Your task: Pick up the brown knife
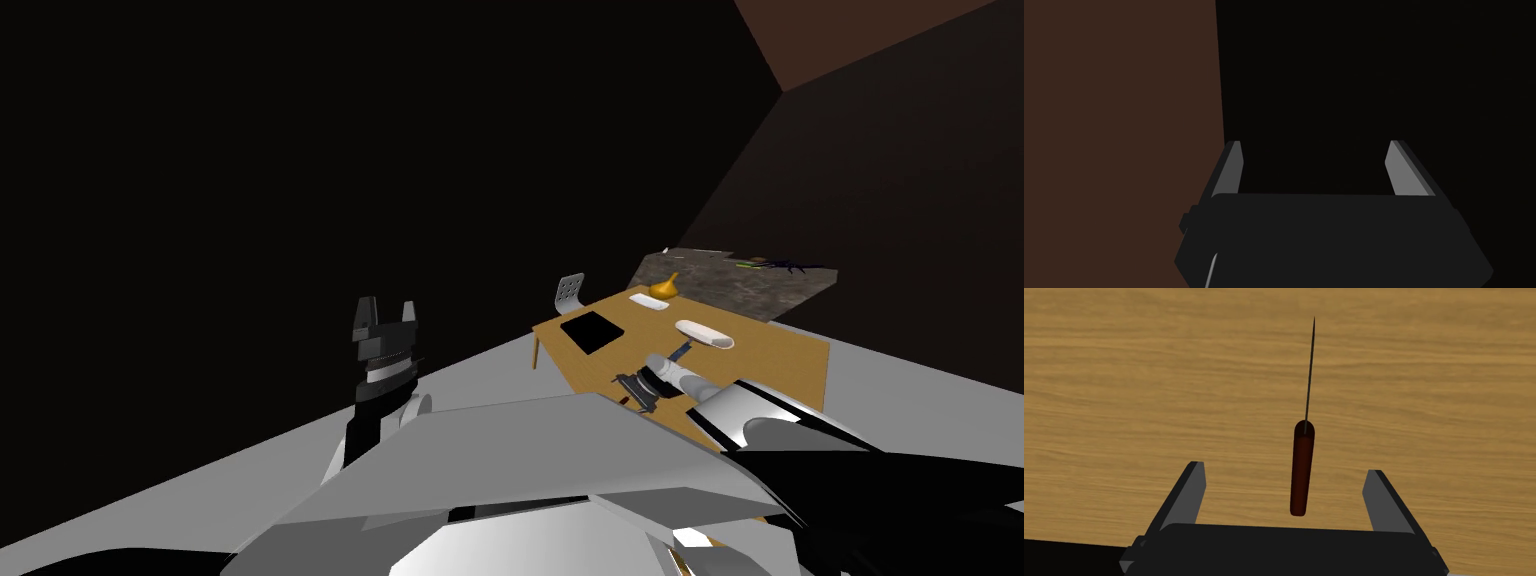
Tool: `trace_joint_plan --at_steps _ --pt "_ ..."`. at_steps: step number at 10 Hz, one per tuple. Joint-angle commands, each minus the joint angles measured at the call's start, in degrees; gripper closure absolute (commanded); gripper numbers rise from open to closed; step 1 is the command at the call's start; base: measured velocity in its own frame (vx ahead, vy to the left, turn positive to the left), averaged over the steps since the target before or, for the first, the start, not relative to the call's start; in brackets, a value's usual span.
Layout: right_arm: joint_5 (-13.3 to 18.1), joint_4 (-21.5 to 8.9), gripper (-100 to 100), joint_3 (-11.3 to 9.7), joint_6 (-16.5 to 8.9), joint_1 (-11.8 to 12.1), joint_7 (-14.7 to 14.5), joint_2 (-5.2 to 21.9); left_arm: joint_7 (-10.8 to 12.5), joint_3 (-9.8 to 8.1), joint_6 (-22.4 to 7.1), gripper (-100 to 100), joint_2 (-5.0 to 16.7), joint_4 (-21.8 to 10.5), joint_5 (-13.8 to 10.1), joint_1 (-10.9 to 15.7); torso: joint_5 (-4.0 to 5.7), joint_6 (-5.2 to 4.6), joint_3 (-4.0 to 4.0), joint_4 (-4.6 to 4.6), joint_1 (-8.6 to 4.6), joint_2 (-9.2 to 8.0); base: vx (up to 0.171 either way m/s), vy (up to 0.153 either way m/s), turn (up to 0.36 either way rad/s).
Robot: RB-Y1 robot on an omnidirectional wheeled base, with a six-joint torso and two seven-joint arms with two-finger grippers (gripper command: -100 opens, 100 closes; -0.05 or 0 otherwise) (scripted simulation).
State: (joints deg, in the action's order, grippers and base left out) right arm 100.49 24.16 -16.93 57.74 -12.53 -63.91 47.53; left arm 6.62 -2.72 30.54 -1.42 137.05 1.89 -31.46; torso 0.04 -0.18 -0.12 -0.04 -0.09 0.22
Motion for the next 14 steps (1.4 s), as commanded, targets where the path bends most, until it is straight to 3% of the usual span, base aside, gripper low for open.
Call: trace_joint_plan --at_steps 1,3,6,7,8,10,11,13,14 --pt "0.23 -2.8 -100 -0.03 -0.06 -1.14 -1.4 -0.43 0.0 0.0 0.0 0 0.0 0.0 0.0 0.0 0.0 0.0 0.0 0.0 0.0 0.0 0.004 -0.013 -0.038" --pt "2.67 -4.19 -100 -0.45 0.48 -1.36 -1.74 0.0 0.0 0.0 0.0 0 0.0 0.0 0.0 0.0 -0.02 0.02 0.01 0.0 0.07 -0.01 0.004 -0.013 0.142" --pt "2.64 -3.5 -100 -0.46 0.51 -1.1 -1.31 0.09 0.0 0.0 0.0 0 0.0 0.0 0.0 0.0 -0.01 -0.02 0.01 0.0 0.07 -0.02 0.001 -0.01 0.014" --pt "2.65 -3.59 0 -0.46 0.51 -1.12 -1.42 0.09 0.0 0.0 0.0 0 0.0 0.0 0.0 0.0 -0.02 -0.01 0.02 0.01 0.1 -0.03 0.0 0.0 0.0" --pt "2.23 -3.73 -100 -0.94 -1.39 -0.35 -1.2 -1.31 0.0 0.0 0.0 0 0.0 0.0 0.0 0.0 -0.02 -0.01 0.02 0.01 0.11 -0.03 0.0 -0.032 0.056" --pt "2.23 -3.73 -100 -0.94 -1.39 -0.35 -1.2 -1.31 0.0 0.0 0.0 0 0.0 0.0 0.0 0.0 0.01 -0.02 0.01 0.0 -0.02 -0.02 0.004 -0.027 0.012" --pt "1.82 -3.89 -100 -1.42 -3.3 0.43 -0.98 -2.71 0.0 0.0 0.0 0 0.0 0.0 0.0 0.0 0.0 -0.02 0.01 0.0 0.02 -0.02 0.0 -0.035 0.039" --pt "1.8 -5.12 -100 -1.3 -3.09 -0.31 -1.83 -2.8 0.0 0.0 0.0 0 0.0 0.0 0.0 0.0 0.01 -0.01 0.01 0.0 -0.02 -0.02 0.003 -0.024 0.019" --pt "1.8 -5.01 100 -1.32 -3.2 -0.24 -1.7 -2.81 0.0 0.0 0.0 0 0.0 0.0 0.0 0.0 -0.01 -0.01 0.01 0.0 0.04 -0.02 0.0 0.0 0.0"
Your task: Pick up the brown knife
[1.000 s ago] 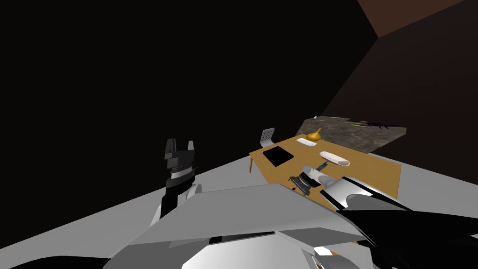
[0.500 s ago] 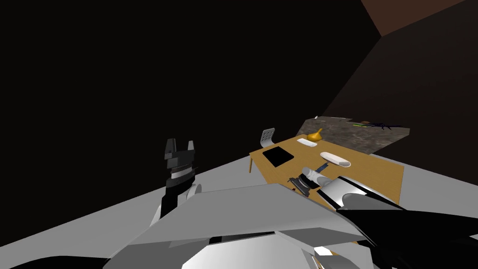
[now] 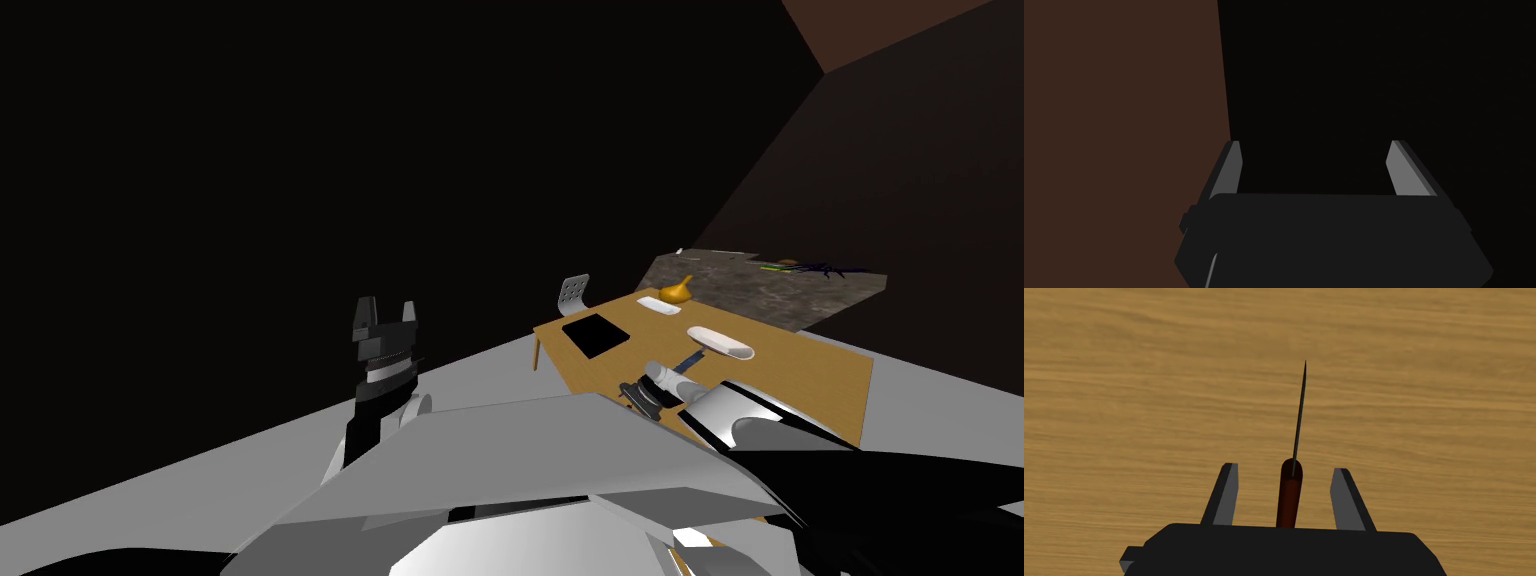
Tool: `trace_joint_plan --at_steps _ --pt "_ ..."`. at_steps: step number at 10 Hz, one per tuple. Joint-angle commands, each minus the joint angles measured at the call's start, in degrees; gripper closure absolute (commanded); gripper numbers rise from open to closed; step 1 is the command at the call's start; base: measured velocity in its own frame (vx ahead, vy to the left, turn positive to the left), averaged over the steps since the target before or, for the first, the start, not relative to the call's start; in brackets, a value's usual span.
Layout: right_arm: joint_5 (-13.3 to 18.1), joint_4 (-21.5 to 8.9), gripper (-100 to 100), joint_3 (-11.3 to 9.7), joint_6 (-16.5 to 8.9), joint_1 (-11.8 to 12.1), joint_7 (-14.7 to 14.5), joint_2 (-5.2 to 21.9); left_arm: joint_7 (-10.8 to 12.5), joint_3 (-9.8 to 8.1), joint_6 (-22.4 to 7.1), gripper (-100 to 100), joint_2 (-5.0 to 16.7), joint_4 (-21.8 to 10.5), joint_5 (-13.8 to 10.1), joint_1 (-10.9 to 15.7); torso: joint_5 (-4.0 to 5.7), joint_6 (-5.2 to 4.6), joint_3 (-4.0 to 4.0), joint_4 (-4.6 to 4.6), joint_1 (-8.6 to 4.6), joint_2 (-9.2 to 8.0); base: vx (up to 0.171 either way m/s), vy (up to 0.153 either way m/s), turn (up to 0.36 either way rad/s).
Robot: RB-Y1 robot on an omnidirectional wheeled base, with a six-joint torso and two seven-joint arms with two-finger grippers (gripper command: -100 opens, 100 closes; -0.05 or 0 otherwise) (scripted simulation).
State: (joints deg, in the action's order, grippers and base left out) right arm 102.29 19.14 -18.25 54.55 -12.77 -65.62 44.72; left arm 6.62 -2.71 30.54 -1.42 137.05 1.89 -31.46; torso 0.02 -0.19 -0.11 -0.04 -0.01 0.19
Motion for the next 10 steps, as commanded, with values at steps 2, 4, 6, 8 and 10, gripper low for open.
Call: trace_joint_plan --at_steps 2,4,6,8,10 --pt "0.01 -0.03 100 -0.01 0.02 0.04 0.02 0.02 0.0 0.0 0.0 0 0.0 0.0 0.0 0.0 0.02 0.04 0.0 0.01 0.0 0.01 0.0 0.0 0.0" --pt "0.0 -0.03 100 0.0 0.02 0.03 0.04 0.02 0.0 0.0 0.0 0 0.0 0.0 0.0 0.0 0.02 0.04 0.0 0.01 -0.01 0.02 0.0 0.0 0.0" --pt "0.43 1.29 100 0.39 1.8 -0.1 0.52 1.5 0.0 0.0 0.0 0 0.0 0.0 0.0 0.0 0.02 0.04 -0.01 0.01 0.0 0.02 -0.002 0.013 -0.027" --pt "0.85 1.44 100 0.87 3.7 -0.88 0.31 2.9 0.0 0.0 0.0 0 0.0 0.0 0.0 0.0 -0.04 0.03 0.0 0.02 0.17 0.02 -0.001 0.051 -0.043" --pt "0.91 2.72 0 0.59 3.2 -0.13 1.23 2.71 0.0 0.0 0.0 0 0.0 0.0 0.0 0.0 -0.01 0.03 0.0 0.0 0.14 0.01 -0.001 0.015 -0.003"
